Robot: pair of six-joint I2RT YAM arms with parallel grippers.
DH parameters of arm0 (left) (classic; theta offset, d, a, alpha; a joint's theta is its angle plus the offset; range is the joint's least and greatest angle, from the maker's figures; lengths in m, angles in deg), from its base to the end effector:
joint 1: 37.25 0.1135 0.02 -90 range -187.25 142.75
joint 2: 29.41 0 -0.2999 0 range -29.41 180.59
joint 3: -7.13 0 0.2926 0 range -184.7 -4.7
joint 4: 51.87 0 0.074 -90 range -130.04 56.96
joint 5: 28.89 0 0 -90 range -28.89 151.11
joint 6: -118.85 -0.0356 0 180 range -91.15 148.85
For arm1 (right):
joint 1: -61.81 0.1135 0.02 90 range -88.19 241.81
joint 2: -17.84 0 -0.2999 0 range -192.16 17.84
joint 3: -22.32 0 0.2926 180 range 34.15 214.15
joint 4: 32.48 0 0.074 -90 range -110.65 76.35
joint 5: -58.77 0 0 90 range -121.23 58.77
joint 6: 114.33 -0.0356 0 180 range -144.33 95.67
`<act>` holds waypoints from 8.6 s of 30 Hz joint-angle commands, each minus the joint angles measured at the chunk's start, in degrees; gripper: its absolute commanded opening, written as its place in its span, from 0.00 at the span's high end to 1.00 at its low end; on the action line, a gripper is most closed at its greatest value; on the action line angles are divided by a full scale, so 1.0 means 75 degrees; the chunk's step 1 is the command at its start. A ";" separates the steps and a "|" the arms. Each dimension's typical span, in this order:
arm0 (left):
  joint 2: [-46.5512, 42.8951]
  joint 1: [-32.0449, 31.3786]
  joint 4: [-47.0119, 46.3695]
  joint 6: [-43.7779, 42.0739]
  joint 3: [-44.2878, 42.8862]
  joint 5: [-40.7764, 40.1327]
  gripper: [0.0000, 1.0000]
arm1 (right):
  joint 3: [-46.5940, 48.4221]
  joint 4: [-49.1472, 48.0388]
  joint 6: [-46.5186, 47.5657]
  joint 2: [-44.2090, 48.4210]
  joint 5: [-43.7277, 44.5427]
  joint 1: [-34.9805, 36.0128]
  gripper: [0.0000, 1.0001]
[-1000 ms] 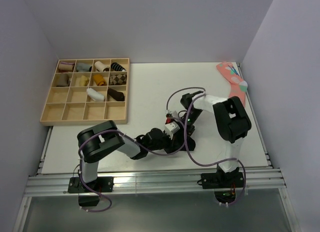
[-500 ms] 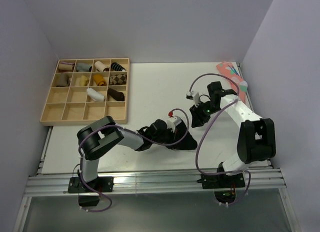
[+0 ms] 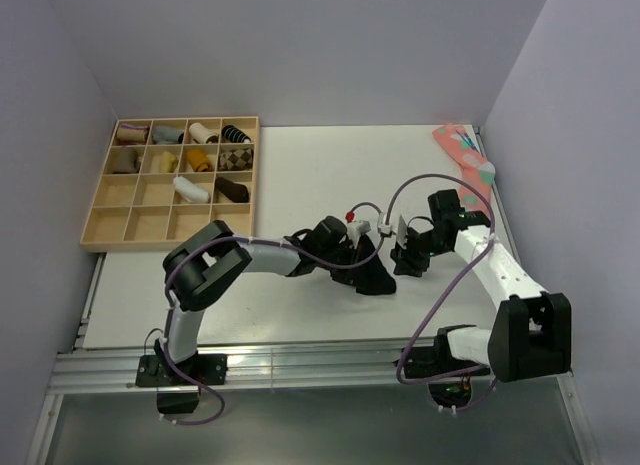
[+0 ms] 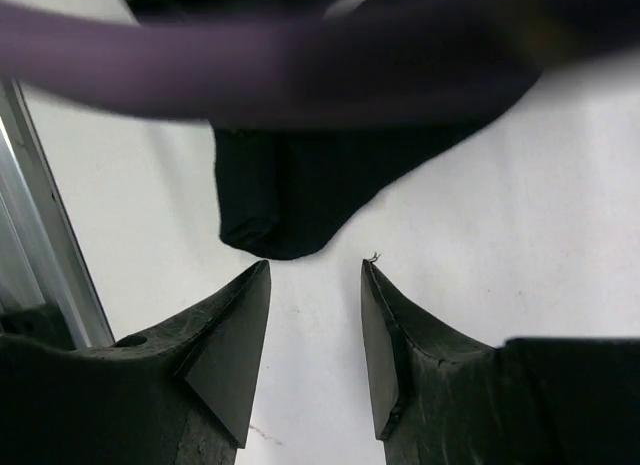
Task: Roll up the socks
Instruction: Roll the sock at the center of the board.
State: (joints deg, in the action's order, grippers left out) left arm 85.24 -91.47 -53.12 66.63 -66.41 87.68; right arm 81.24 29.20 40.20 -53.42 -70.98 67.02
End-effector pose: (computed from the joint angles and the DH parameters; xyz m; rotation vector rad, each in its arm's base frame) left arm 0.2483 -0.3718 0.1258 0.6437 2.4851 -1.2771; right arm 0.2343 0.0442 0.2375 -1.5314 1.9761 0.6109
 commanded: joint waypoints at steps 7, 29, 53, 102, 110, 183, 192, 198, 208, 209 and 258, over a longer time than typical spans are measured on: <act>0.0919 0.0209 0.2411 -0.0068 -0.1239 0.0687 1.00 | -0.0501 0.0620 0.1894 0.0689 -0.0255 0.0113 0.47; 0.1412 0.0397 0.3021 -0.0045 -0.1932 0.1122 1.00 | -0.1462 -0.0493 0.1931 0.1240 0.0096 0.1308 0.46; 0.1577 0.0502 0.3139 -0.0209 -0.2096 0.1262 1.00 | -0.0982 -0.1021 0.1321 -0.0516 0.1104 0.2012 0.50; -0.0391 0.0502 -0.2180 0.2755 0.1593 -0.1266 0.93 | 0.1618 0.1452 0.0525 -0.4230 0.0952 0.1367 0.94; -0.0861 0.0362 -0.2686 0.2569 0.2357 -0.2147 0.95 | 0.3002 0.1955 0.0091 -0.5334 0.0929 0.1449 0.94; -0.0369 -0.0928 -0.5311 -0.3221 0.3143 -0.2313 0.93 | 0.4303 0.2987 -0.1174 -0.6916 0.0483 0.2176 0.93; -0.0356 -0.0927 -0.3906 -0.2168 0.2638 -0.1644 1.00 | 0.4022 0.2378 -0.1374 -0.6108 0.0413 0.2013 0.71; -0.0439 -0.0775 -0.2664 -0.1605 0.2265 -0.1212 1.00 | 0.4034 0.2015 -0.1479 -0.5253 0.0026 0.1556 0.61; -0.0240 0.0091 -0.1445 -0.0175 0.1632 0.0148 1.00 | 0.3098 0.1429 -0.0439 -0.3683 -0.0513 0.0395 0.59; -0.0205 0.0150 -0.1246 -0.0070 0.1550 0.0265 1.00 | 0.2945 0.1382 -0.0274 -0.3566 -0.0478 0.0325 0.59; 0.1436 0.1194 0.1335 0.1478 -0.0959 0.2610 1.00 | -0.0572 -0.1501 0.1286 -0.1430 0.1292 0.2809 0.50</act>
State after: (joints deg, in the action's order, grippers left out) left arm 94.18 -83.05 -46.58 79.19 -73.63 109.49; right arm 76.85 19.88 50.78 -62.25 -62.87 87.37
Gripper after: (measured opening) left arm 0.062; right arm 0.498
